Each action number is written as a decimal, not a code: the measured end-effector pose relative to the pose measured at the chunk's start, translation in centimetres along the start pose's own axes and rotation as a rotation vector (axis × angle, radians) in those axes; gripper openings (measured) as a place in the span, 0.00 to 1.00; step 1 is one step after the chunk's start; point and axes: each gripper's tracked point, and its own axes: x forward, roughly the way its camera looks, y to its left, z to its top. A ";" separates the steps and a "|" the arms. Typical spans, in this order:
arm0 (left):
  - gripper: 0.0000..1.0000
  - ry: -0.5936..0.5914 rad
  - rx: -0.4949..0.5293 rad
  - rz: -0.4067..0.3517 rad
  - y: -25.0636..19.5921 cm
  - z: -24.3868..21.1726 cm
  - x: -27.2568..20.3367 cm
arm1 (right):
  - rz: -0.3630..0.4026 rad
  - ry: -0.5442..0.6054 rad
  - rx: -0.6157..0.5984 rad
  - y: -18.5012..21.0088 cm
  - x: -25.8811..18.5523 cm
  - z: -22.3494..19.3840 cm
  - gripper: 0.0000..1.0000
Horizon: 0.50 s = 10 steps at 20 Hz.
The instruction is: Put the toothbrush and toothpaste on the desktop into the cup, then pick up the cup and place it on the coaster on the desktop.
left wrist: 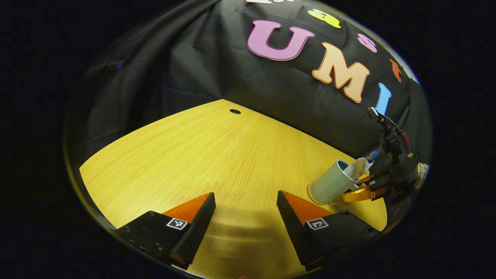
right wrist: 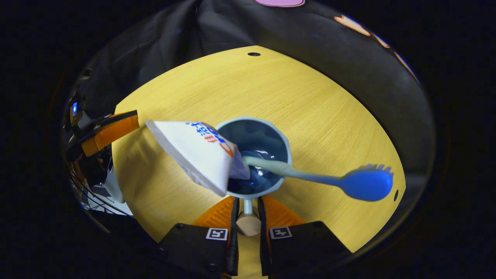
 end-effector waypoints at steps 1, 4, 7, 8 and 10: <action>0.95 -0.001 0.001 -0.001 0.0 0.0 -0.1 | 0.003 -0.007 -0.001 -0.3 -0.2 0.0 0.24; 0.95 -0.006 0.008 -0.013 -0.4 0.3 -0.2 | 0.020 -0.032 -0.027 -0.1 -0.7 0.1 0.27; 0.95 0.004 0.024 -0.030 -1.9 0.1 0.0 | 0.025 -0.089 -0.024 0.3 -2.0 1.0 0.72; 0.95 0.009 0.029 -0.032 -2.5 0.1 0.1 | 0.028 -0.100 -0.011 0.5 -2.4 1.0 0.91; 0.95 0.005 0.040 -0.036 -3.4 0.5 0.0 | 0.011 -0.128 0.031 -0.1 -3.2 0.6 1.00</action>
